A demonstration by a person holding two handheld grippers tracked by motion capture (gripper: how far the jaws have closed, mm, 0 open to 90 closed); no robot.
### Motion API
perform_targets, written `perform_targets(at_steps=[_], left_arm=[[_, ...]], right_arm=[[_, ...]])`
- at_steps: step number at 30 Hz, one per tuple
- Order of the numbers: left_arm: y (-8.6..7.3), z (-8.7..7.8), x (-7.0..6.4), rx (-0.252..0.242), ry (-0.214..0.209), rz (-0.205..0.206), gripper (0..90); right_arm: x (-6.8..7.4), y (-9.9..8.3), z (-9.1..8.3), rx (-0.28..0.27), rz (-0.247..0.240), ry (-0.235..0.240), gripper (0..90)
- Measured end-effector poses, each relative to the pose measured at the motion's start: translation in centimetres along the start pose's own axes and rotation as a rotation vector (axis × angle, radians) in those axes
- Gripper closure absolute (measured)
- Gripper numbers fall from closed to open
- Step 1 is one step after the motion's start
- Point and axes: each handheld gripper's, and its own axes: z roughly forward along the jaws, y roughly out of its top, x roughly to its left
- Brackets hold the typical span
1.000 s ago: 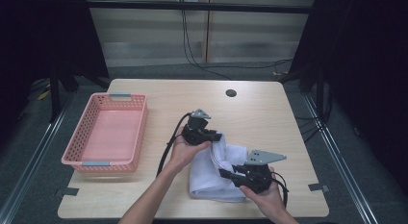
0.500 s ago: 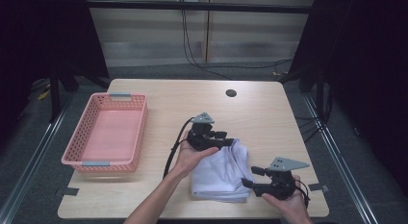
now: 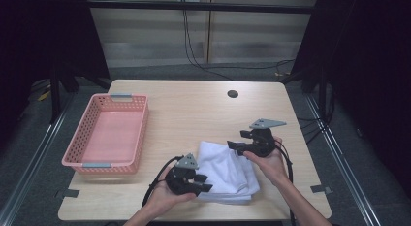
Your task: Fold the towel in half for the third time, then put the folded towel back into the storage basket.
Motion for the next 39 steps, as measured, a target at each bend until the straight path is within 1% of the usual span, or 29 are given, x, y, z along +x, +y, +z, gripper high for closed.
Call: perform_targets(at_steps=[1, 2, 3, 4, 6, 7, 8, 9, 10, 11, 13, 15, 16, 17, 18, 19, 21, 22, 24, 26, 27, 28, 29, 30, 32, 34, 35, 37, 39], left_arm=[[-0.5, 0.1, -0.1, 0.020, 0.000, 0.019, 59.9], [-0.8, 0.0, 0.0, 0.023, 0.006, 0.018, 60.1], [-1.0, 0.0, 0.1, 0.001, -0.004, -0.012, 60.1], [-1.0, -0.1, 0.2, 0.008, -0.006, -0.023, 60.1], [-1.1, 0.0, 0.2, 0.007, -0.004, -0.025, 60.0], [-1.1, 0.1, 0.1, 0.018, -0.006, -0.026, 59.4], [-1.2, 0.2, 0.1, 0.011, -0.002, -0.019, 57.9], [-1.2, 0.3, 0.0, 0.021, 0.004, -0.013, 57.8], [-1.2, 0.3, -0.1, 0.020, 0.010, -0.026, 57.9], [-1.2, 0.2, -0.3, 0.007, 0.026, -0.032, 57.9], [-1.3, -0.3, -0.7, -0.006, 0.024, -0.018, 55.1], [-1.6, -1.2, -1.0, -0.034, 0.039, -0.022, 51.0], [-1.8, -1.6, -1.0, -0.036, 0.047, -0.023, 47.8], [-2.4, -2.2, -1.0, -0.051, 0.070, -0.033, 46.5], [-2.9, -2.7, -0.8, -0.061, 0.095, -0.045, 45.3], [-3.2, -3.0, -0.5, -0.053, 0.108, -0.065, 43.0], [-3.8, -3.3, 0.3, -0.058, 0.122, -0.106, 40.3], [-3.8, -3.3, 0.6, -0.057, 0.119, -0.113, 39.2], [-3.6, -3.0, 0.9, -0.049, 0.124, -0.121, 35.0], [-3.4, -2.4, 1.1, -0.019, 0.094, -0.127, 32.3], [-3.5, -1.9, 1.1, -0.001, 0.108, -0.111, 30.8], [-3.5, -1.6, 1.1, 0.010, 0.103, -0.101, 30.6], [-3.5, -1.3, 1.1, 0.021, 0.097, -0.095, 30.4], [-3.5, -1.0, 1.1, 0.027, 0.106, -0.098, 30.2], [-3.3, -0.6, 1.0, 0.035, 0.096, -0.092, 29.0], [-3.0, -0.3, 0.9, 0.048, 0.094, -0.086, 29.0], [-2.9, 0.0, 0.8, 0.042, 0.082, -0.087, 29.5], [-2.6, 0.4, 0.5, 0.054, 0.091, -0.078, 30.3], [-2.4, 0.7, 0.2, 0.043, 0.084, -0.073, 30.9]], right_arm=[[-0.2, -0.1, 0.5, 0.015, -0.002, 0.010, 34.5], [-0.5, -0.5, 1.1, 0.057, 0.000, -0.008, 39.2], [-0.7, -1.0, 1.4, 0.085, -0.016, -0.031, 46.5], [-1.0, -1.6, 1.4, 0.096, -0.012, -0.033, 56.7], [-1.7, -2.6, 1.0, 0.103, -0.003, -0.065, 68.8], [-2.0, -2.9, 0.8, 0.108, 0.007, -0.053, 75.8], [-2.4, -3.2, 0.4, 0.106, 0.008, -0.062, 80.6], [-2.7, -3.4, 0.2, 0.114, 0.008, -0.063, 81.6], [-2.8, -3.7, 0.1, 0.138, 0.001, -0.061, 81.4], [-2.8, -4.2, 0.0, 0.156, -0.008, -0.063, 80.9], [-3.1, -5.1, 0.0, 0.170, -0.019, -0.048, 79.2], [-3.3, -5.3, 0.0, 0.162, -0.011, -0.037, 75.8], [-3.3, -5.3, 0.0, 0.158, -0.017, -0.039, 69.0], [-3.4, -5.2, 0.0, 0.155, -0.016, -0.030, 62.3], [-3.4, -5.1, 0.1, 0.148, -0.014, -0.007, 53.6], [-3.4, -5.0, 0.1, 0.139, -0.016, 0.000, 44.5], [-3.5, -4.7, -0.1, 0.114, -0.007, 0.014, 39.2], [-3.5, -4.6, 0.0, 0.101, 0.003, 0.014, 35.1], [-3.7, -4.6, 0.3, 0.103, 0.014, 0.030, 31.8], [-4.0, -4.5, 0.4, 0.103, 0.023, 0.045, 29.8], [-4.1, -4.5, 0.5, 0.111, 0.027, 0.048, 28.2], [-4.4, -4.5, 0.7, 0.114, 0.035, 0.059, 26.3], [-4.5, -4.6, 0.7, 0.124, 0.047, 0.069, 26.4], [-4.5, -4.8, 0.9, 0.138, 0.046, 0.071, 25.7], [-4.5, -5.0, 1.3, 0.167, 0.045, 0.093, 23.6], [-4.5, -5.1, 1.5, 0.185, 0.021, 0.100, 23.1], [-4.6, -5.1, 1.6, 0.195, 0.020, 0.105, 22.4], [-4.8, -5.3, 1.8, 0.214, 0.024, 0.114, 21.9], [-4.8, -5.4, 1.8, 0.221, 0.028, 0.117, 22.0]])
